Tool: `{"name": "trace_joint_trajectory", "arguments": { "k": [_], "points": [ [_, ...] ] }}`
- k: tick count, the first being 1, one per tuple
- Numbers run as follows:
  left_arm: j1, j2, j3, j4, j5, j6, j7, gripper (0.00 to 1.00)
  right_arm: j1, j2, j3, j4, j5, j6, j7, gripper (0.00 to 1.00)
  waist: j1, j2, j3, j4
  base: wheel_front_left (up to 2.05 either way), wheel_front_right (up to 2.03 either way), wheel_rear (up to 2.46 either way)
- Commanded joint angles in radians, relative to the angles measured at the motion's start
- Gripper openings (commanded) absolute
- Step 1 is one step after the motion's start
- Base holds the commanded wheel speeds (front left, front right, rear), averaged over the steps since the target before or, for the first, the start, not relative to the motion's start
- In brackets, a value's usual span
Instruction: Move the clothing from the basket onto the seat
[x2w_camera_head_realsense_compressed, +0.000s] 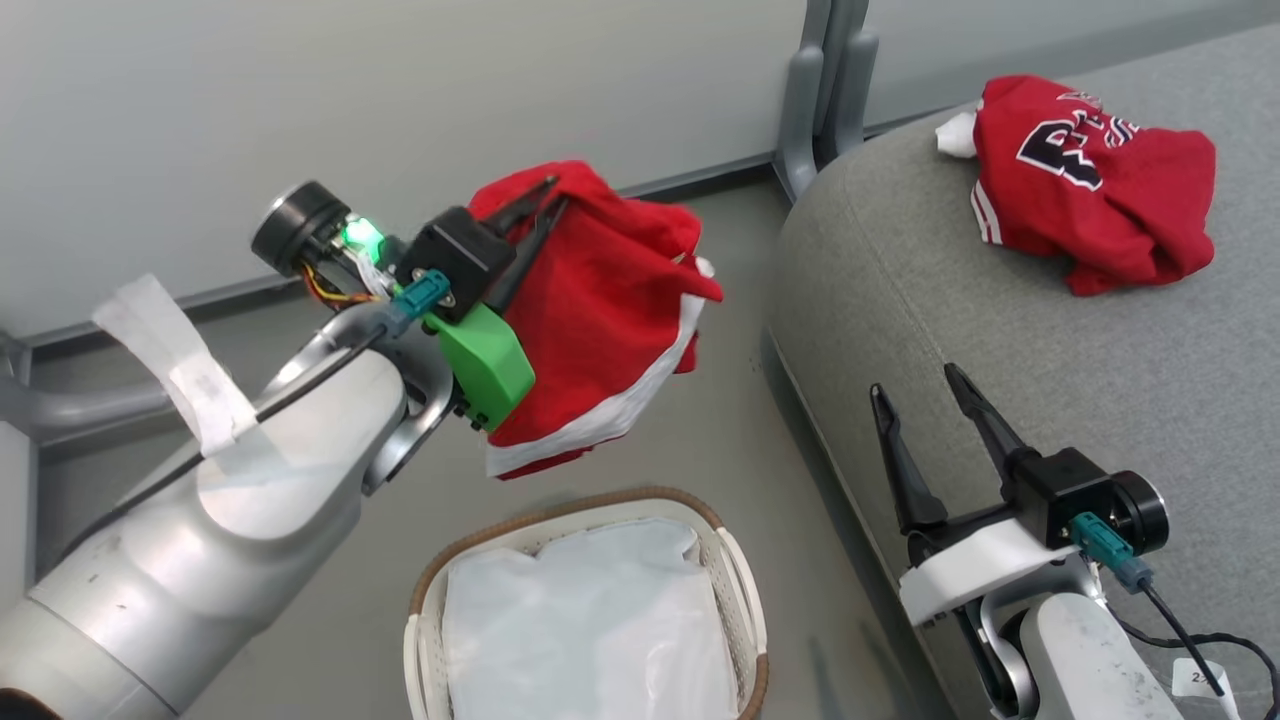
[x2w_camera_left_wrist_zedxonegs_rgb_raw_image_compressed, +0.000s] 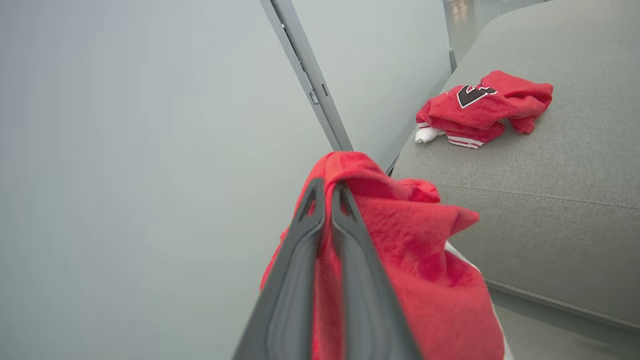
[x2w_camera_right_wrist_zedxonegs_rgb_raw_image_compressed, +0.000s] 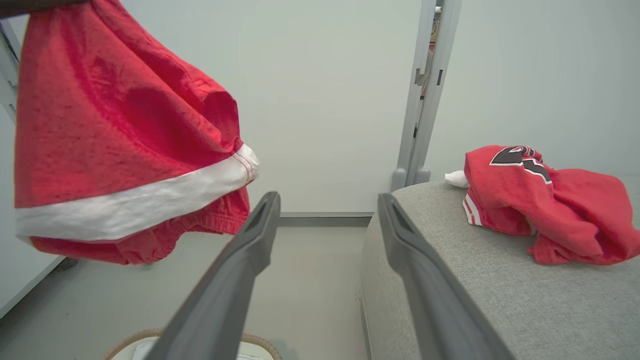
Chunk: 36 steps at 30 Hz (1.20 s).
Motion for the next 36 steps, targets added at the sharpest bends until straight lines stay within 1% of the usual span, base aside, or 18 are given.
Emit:
{"name": "trace_joint_trajectory", "arguments": {
  "k": [1,7,12,17,22,30,33,36],
  "points": [
    [-0.018,0.013,0.006,-0.019,-0.009,0.007,0.008,0.00,0.019,-0.004,0.004,0.005,0.003,-0.001,-0.002,1.00,0.0001,0.0000,-0.035,0.002,0.00,0.00,0.00],
    [-0.044,0.039,0.026,-0.097,-0.017,0.026,0.029,0.00,0.015,-0.004,0.032,0.021,-0.003,-0.001,-0.002,1.00,0.0001,0.0000,-0.059,0.002,0.00,0.00,0.00],
    [-0.054,0.045,0.030,-0.145,-0.023,0.036,0.047,0.00,-0.009,-0.004,0.059,0.045,-0.021,-0.001,-0.002,1.00,0.0001,0.0000,-0.073,0.009,0.00,0.00,0.00],
    [-0.077,0.038,0.033,-0.189,-0.023,0.038,0.063,0.00,-0.038,-0.004,0.098,0.071,-0.026,-0.001,-0.002,1.00,0.0001,0.0000,-0.078,0.021,0.00,0.00,0.00],
    [-0.109,0.033,0.039,-0.231,-0.019,0.044,0.077,0.00,-0.086,-0.004,0.131,0.128,-0.053,-0.001,-0.002,1.00,0.0001,0.0000,-0.078,0.033,0.00,0.00,0.00],
    [-0.143,0.010,0.027,-0.306,-0.012,0.044,0.102,0.00,-0.172,-0.004,0.140,0.239,-0.080,-0.001,-0.002,1.00,0.0001,0.0000,-0.081,0.061,0.00,0.00,0.00],
    [-0.145,0.006,0.023,-0.326,-0.012,0.050,0.111,0.00,-0.200,-0.003,0.137,0.257,-0.079,-0.001,-0.002,1.00,0.0001,0.0000,-0.082,0.069,0.00,0.00,0.00],
    [-0.143,0.006,0.019,-0.342,-0.012,0.052,0.114,0.00,-0.224,-0.004,0.138,0.248,-0.074,-0.001,-0.002,1.00,0.0001,0.0000,-0.082,0.077,0.00,0.00,0.00]
  ]
}}
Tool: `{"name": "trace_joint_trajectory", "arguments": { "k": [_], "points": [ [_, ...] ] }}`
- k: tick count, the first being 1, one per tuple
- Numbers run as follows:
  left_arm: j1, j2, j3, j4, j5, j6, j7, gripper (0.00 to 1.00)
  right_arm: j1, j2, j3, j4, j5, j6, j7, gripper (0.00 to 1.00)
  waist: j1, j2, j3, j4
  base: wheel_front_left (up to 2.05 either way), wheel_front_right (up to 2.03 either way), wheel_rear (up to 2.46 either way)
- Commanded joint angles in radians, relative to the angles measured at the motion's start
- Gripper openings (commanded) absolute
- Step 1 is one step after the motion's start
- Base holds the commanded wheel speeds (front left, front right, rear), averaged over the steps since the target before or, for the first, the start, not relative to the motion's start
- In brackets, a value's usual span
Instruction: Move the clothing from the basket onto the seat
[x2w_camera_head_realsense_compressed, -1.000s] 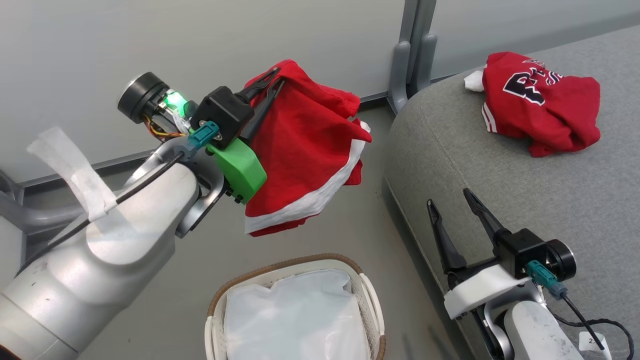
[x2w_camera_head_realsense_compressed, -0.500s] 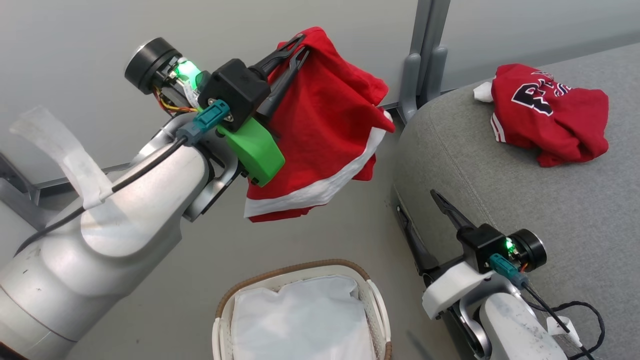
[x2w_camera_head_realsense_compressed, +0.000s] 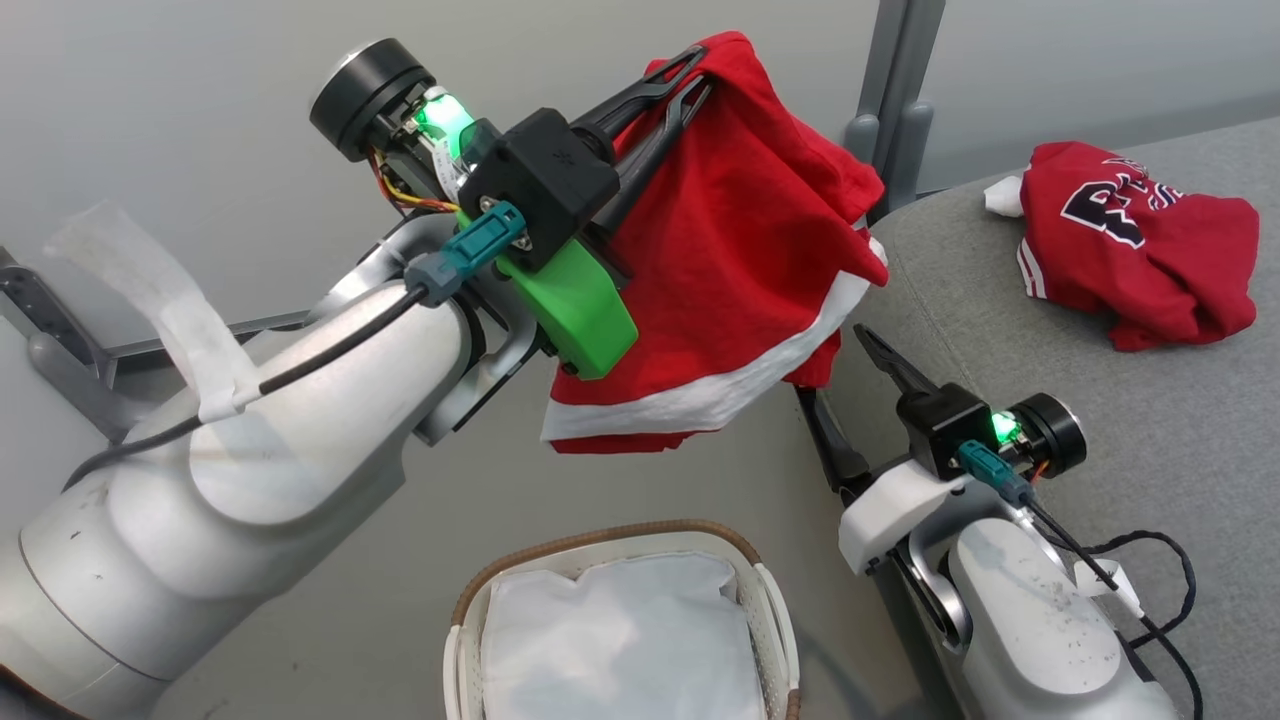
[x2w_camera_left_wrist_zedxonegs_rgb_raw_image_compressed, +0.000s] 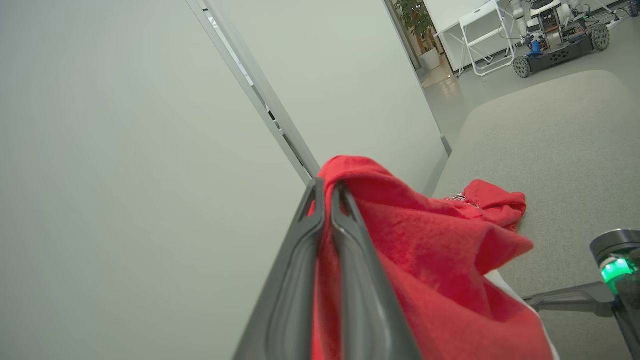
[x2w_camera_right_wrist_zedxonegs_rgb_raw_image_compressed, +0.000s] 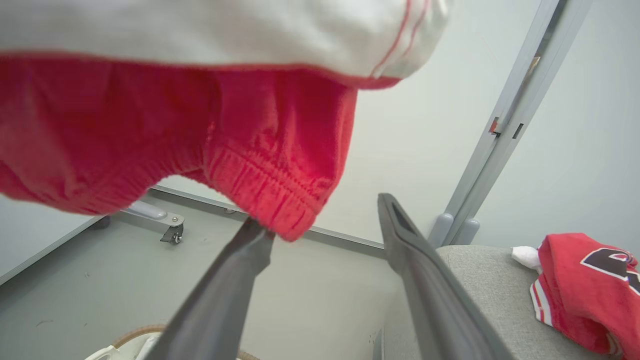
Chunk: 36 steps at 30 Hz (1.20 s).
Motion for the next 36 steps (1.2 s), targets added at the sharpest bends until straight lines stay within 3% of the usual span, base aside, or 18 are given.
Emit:
{"name": "trace_joint_trajectory", "arguments": {
  "k": [1,14,19,20,21,22,23,24,35,36],
  "points": [
    [-0.011,-0.001,-0.001,-0.006,0.004,0.006,0.001,0.00,-0.013,-0.003,-0.001,-0.010,0.008,-0.001,-0.002,1.00,0.0001,-0.0001,0.000,0.004,0.00,0.00,0.00],
    [0.051,0.015,-0.014,0.012,-0.034,0.012,0.002,0.00,-0.031,-0.003,-0.031,-0.214,-0.076,-0.001,-0.002,1.00,0.0001,-0.0001,0.014,0.009,0.00,0.00,0.00],
    [0.080,0.013,-0.020,0.048,-0.053,0.011,-0.009,0.00,-0.037,-0.003,-0.003,-0.240,-0.099,-0.001,-0.002,1.00,0.0001,-0.0001,0.019,0.005,0.00,0.00,0.00],
    [0.084,0.012,-0.021,0.057,-0.056,0.011,-0.013,0.00,-0.040,-0.003,0.005,-0.238,-0.102,-0.001,-0.002,0.65,0.0001,-0.0001,0.020,0.004,0.00,0.00,0.00],
    [0.089,0.011,-0.021,0.064,-0.059,0.010,-0.015,0.00,-0.042,-0.003,0.009,-0.237,-0.102,-0.001,-0.002,0.39,0.0001,-0.0001,0.021,0.003,0.00,0.00,0.00],
    [0.096,0.009,-0.022,0.073,-0.062,0.008,-0.016,0.00,-0.043,-0.003,0.021,-0.231,-0.101,-0.001,-0.002,0.24,0.0001,-0.0001,0.023,0.002,0.00,0.00,0.00],
    [0.100,0.008,-0.023,0.081,-0.065,0.007,-0.020,0.00,-0.045,-0.003,0.027,-0.228,-0.101,-0.001,-0.002,0.24,0.0001,-0.0001,0.024,0.002,0.00,0.00,0.00],
    [0.104,0.006,-0.023,0.092,-0.071,0.006,-0.022,0.00,-0.048,-0.004,0.031,-0.228,-0.101,-0.001,-0.002,0.00,0.0001,-0.0001,0.026,0.001,0.00,0.00,0.00],
    [0.164,-0.008,-0.018,0.187,-0.117,-0.005,-0.071,0.00,-0.048,-0.003,0.044,-0.234,-0.081,-0.001,-0.002,0.00,0.0001,-0.0001,0.044,-0.004,0.00,0.00,0.00],
    [0.171,-0.009,-0.016,0.194,-0.123,-0.006,-0.077,0.07,-0.047,-0.003,0.043,-0.234,-0.078,-0.001,-0.002,0.00,0.0001,-0.0001,0.045,-0.004,0.00,0.00,0.00]
  ]
}}
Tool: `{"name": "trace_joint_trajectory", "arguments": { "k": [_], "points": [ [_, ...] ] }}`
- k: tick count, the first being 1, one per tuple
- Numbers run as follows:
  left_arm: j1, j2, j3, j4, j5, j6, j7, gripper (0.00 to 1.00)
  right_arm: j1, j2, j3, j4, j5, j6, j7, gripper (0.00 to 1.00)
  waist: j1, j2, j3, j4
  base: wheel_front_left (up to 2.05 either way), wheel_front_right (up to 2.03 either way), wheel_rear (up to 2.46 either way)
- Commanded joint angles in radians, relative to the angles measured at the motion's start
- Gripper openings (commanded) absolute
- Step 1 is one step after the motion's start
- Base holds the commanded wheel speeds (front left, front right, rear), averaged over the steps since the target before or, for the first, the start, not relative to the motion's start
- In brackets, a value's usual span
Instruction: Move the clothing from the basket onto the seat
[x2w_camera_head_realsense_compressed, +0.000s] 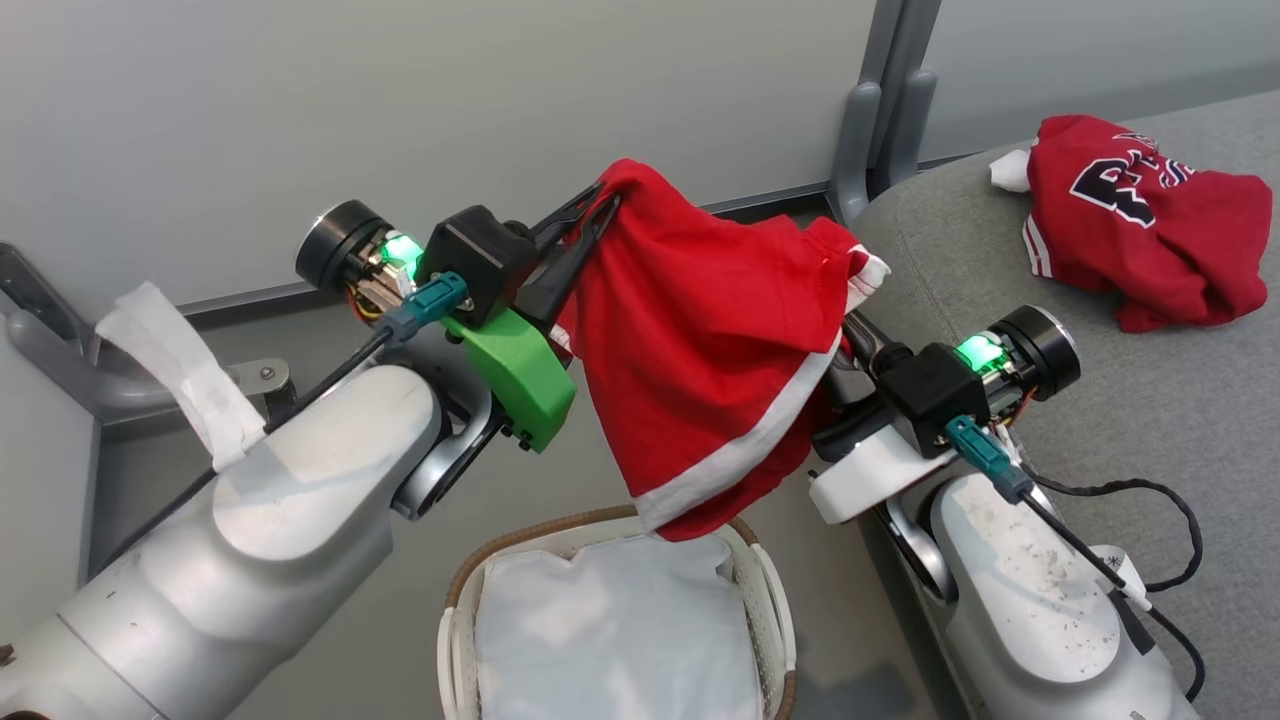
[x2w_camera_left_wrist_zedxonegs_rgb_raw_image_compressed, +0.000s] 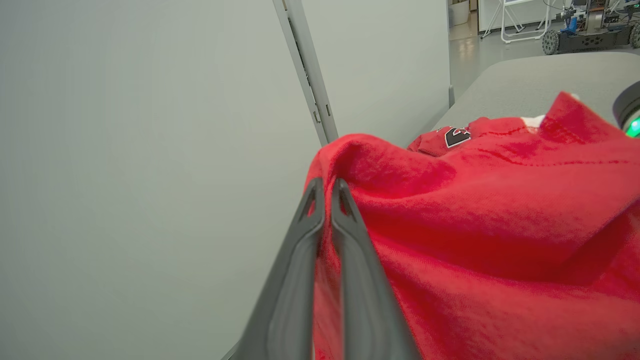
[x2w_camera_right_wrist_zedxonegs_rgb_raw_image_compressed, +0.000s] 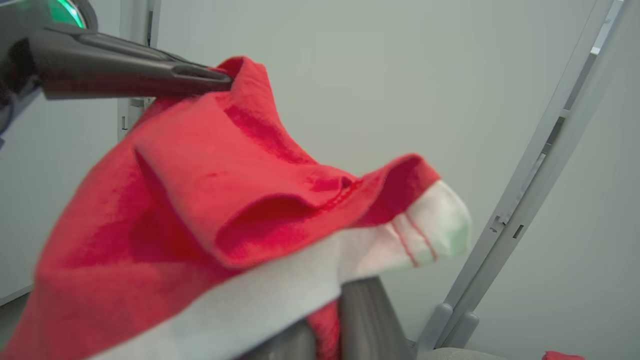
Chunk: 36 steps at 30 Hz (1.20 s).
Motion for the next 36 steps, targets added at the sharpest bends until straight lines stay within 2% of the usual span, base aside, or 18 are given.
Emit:
{"name": "trace_joint_trajectory", "arguments": {
  "k": [1,2,3,4,8,18,23,27,36],
  "points": [
    [0.023,-0.003,0.006,0.011,-0.015,-0.006,-0.012,0.34,-0.007,-0.003,-0.004,-0.005,0.005,-0.001,-0.002,0.00,0.0000,0.0000,0.002,-0.001,0.00,0.00,0.00],
    [0.031,-0.005,0.007,0.019,-0.021,-0.006,-0.019,0.44,-0.006,-0.003,-0.005,-0.006,0.008,-0.001,-0.002,0.00,0.0000,0.0000,0.003,-0.001,0.00,0.00,0.00],
    [0.039,-0.006,0.009,0.029,-0.026,-0.009,-0.026,0.84,-0.004,-0.003,-0.007,-0.007,0.011,-0.001,-0.002,0.00,0.0000,0.0000,0.003,-0.002,0.00,0.00,0.00],
    [0.045,-0.007,0.011,0.037,-0.031,-0.011,-0.031,1.00,-0.002,-0.003,-0.008,-0.008,0.013,-0.001,-0.002,0.00,0.0000,0.0000,0.004,-0.002,0.00,0.00,0.00],
    [0.077,-0.018,0.023,0.072,-0.060,-0.019,-0.064,1.00,0.004,-0.003,-0.015,-0.008,0.024,-0.001,-0.002,0.00,0.0000,0.0000,0.007,-0.003,0.00,0.00,0.00],
    [0.200,-0.057,0.058,0.116,-0.038,-0.019,-0.127,1.00,0.030,-0.003,-0.049,-0.002,0.033,-0.001,-0.002,0.00,0.0000,0.0000,0.014,-0.002,0.00,0.00,0.00],
    [0.298,-0.088,0.148,0.073,0.017,-0.015,-0.127,1.00,0.043,-0.003,-0.075,0.001,0.025,-0.001,-0.002,0.00,0.0000,0.0000,0.021,0.001,0.00,0.00,0.00],
    [0.383,-0.117,0.223,0.046,0.069,-0.027,-0.126,1.00,0.050,-0.003,-0.094,0.005,0.022,-0.001,-0.002,0.00,0.0000,0.0000,0.022,0.004,0.00,0.00,0.00],
    [0.490,-0.181,0.317,0.062,0.168,-0.084,-0.126,1.00,0.046,-0.003,-0.114,0.007,0.016,-0.001,-0.002,0.00,0.0000,0.0000,0.023,-0.004,0.00,0.00,0.00]
  ]
}}
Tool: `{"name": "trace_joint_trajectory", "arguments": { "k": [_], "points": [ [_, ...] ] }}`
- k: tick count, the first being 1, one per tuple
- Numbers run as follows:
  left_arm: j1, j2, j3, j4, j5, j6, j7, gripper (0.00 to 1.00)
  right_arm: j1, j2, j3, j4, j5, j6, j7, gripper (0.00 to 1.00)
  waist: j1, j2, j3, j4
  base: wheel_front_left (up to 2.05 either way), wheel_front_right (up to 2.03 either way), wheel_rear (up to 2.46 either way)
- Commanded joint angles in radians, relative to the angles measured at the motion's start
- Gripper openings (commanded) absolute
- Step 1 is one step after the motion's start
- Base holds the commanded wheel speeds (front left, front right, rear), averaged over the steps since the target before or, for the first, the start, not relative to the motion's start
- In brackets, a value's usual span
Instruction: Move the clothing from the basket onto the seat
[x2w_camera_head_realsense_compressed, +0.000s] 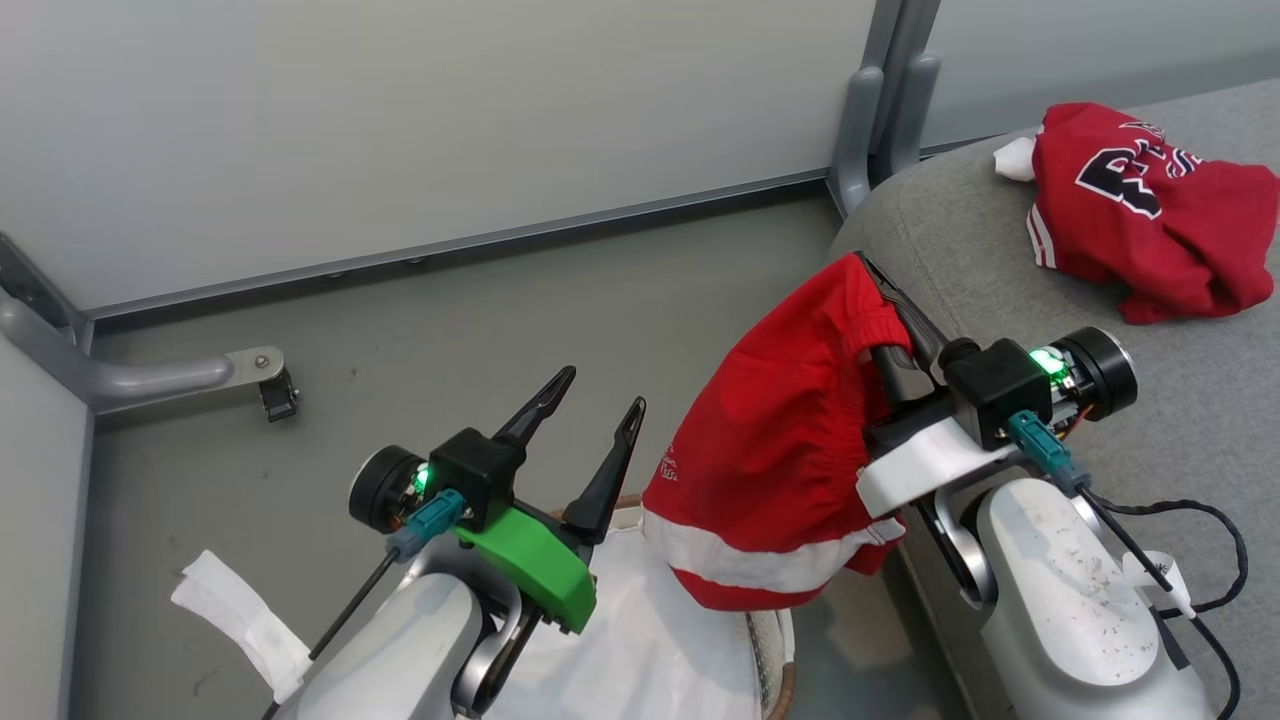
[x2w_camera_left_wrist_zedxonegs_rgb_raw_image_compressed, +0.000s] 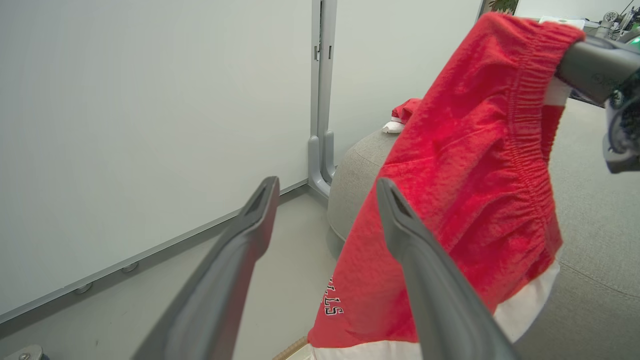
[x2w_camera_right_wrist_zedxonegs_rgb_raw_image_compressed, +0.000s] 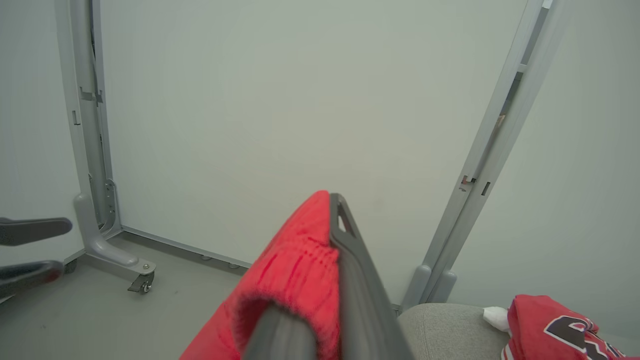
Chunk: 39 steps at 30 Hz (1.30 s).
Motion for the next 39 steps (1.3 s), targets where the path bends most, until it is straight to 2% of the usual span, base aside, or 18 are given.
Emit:
{"name": "trace_joint_trajectory", "arguments": {
  "k": [1,6,14,18,24,31,39],
  "points": [
    [0.020,-0.005,0.015,0.002,0.017,-0.010,0.000,1.00,0.002,-0.003,-0.001,-0.001,-0.003,-0.001,-0.002,0.00,0.0000,0.0000,0.003,-0.012,0.00,0.00,0.00],
    [0.043,-0.021,0.053,0.008,0.051,-0.033,0.000,1.00,-0.016,-0.004,-0.001,-0.010,-0.004,-0.001,-0.002,0.00,0.0000,0.0000,0.022,-0.075,0.00,0.00,0.00],
    [0.035,-0.039,0.100,0.011,0.106,-0.055,0.000,1.00,-0.023,-0.003,-0.028,-0.021,-0.013,-0.001,-0.002,0.00,0.0000,0.0000,0.083,-0.251,0.00,0.00,0.00],
    [0.017,-0.047,0.105,0.020,0.129,-0.064,0.000,1.00,-0.014,-0.003,-0.047,-0.026,-0.009,-0.001,-0.002,0.00,0.0000,0.0000,0.113,-0.330,0.00,0.00,0.00],
    [0.000,-0.048,0.091,0.044,0.148,-0.073,0.000,1.00,-0.003,-0.002,-0.068,-0.032,-0.003,-0.001,-0.002,0.00,0.0000,0.0000,0.152,-0.406,0.00,0.00,0.00],
    [-0.026,-0.050,0.075,0.059,0.153,-0.076,0.000,1.00,-0.012,-0.003,-0.097,-0.043,-0.002,-0.001,-0.002,0.00,0.0000,0.0000,0.191,-0.408,0.00,0.00,0.00],
    [-0.031,-0.063,0.083,0.048,0.162,-0.078,0.000,1.00,-0.123,-0.004,-0.128,-0.042,-0.114,-0.001,-0.002,0.00,0.0000,0.0000,0.231,-0.321,0.00,0.00,0.00]
  ]
}}
